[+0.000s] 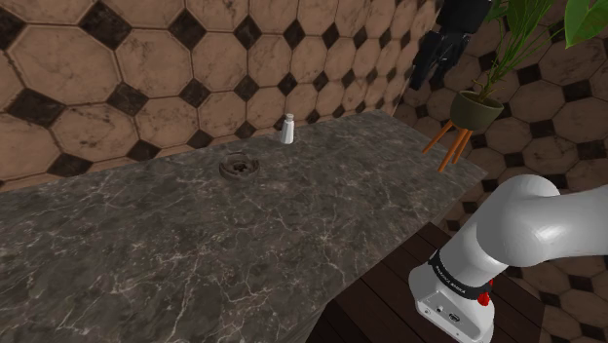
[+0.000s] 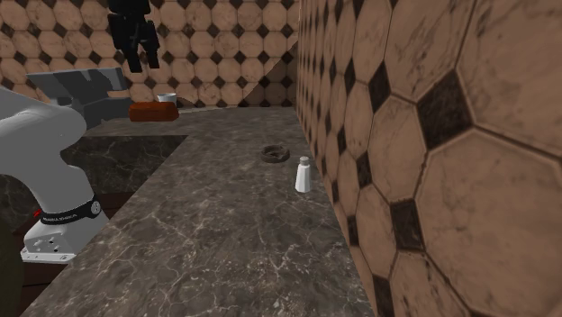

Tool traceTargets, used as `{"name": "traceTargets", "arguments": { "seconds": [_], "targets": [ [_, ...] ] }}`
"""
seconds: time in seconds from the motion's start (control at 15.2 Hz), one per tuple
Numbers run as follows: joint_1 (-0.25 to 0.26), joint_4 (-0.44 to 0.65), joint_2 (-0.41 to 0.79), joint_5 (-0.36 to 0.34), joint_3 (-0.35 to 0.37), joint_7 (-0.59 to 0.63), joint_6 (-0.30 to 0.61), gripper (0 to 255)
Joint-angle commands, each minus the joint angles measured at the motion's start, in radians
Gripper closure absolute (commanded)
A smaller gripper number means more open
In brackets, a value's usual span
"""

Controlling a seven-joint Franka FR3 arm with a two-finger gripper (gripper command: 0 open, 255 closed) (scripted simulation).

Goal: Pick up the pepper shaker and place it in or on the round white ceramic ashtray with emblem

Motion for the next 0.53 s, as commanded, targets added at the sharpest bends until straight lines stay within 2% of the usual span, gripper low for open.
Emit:
{"name": "traceTargets", "arguments": {
  "seconds": [0.0, 0.46],
  "targets": [
    [0.0, 0.0, 0.0, 0.0, 0.0, 0.0, 0.0, 0],
    [0.0, -0.01, 0.197, -0.01, 0.026, 0.018, 0.211, 0]
  ]
}}
